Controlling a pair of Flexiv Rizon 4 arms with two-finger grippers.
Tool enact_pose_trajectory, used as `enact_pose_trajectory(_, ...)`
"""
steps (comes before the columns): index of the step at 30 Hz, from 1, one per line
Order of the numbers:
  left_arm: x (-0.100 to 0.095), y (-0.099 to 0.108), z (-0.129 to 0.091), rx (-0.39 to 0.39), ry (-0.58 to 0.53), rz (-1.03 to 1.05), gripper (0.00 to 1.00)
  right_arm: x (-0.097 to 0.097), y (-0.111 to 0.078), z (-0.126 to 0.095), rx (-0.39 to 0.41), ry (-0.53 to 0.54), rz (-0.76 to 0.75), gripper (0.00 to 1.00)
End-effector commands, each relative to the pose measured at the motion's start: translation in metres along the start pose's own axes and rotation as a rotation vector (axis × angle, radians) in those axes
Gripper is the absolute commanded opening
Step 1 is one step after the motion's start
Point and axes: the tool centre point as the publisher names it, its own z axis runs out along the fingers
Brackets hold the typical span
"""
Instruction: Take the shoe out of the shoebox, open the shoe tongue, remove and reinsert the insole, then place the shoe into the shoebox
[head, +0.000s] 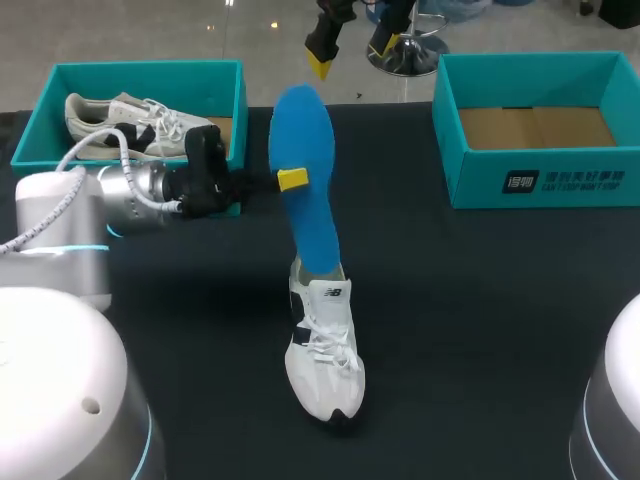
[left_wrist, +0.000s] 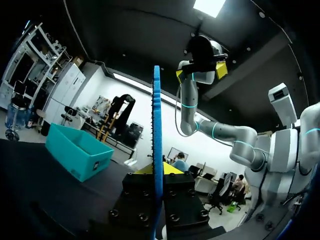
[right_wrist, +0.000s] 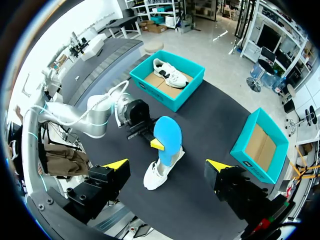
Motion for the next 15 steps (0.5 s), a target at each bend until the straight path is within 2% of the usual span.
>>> enact_pose_trajectory(1,-0.0152,0.0008,-0.0044,0.029,0.059,-0.149,0.00,-0.0005,0.0008,0.0002,0.001,0.000,0.001,1.00)
enact_pose_trajectory(5,-0.0124,0.0007,-0.0002,0.036,0.076,-0.136,0.00,-0.0005,0.0008,0.0002,0.001,0.000,0.001,1.00)
enact_pose_trajectory(6,-0.0062,-0.0006,0.0034,0.043,0.138,-0.057,0.00,-0.0005,0.0008,0.0002,0.001,0.000,0.001,1.00)
enact_pose_trajectory(15,-0.0062,-0.0006,0.0034,0.043,0.138,-0.057,0.00,-0.0005,0.0008,0.0002,0.001,0.000,0.001,1.00)
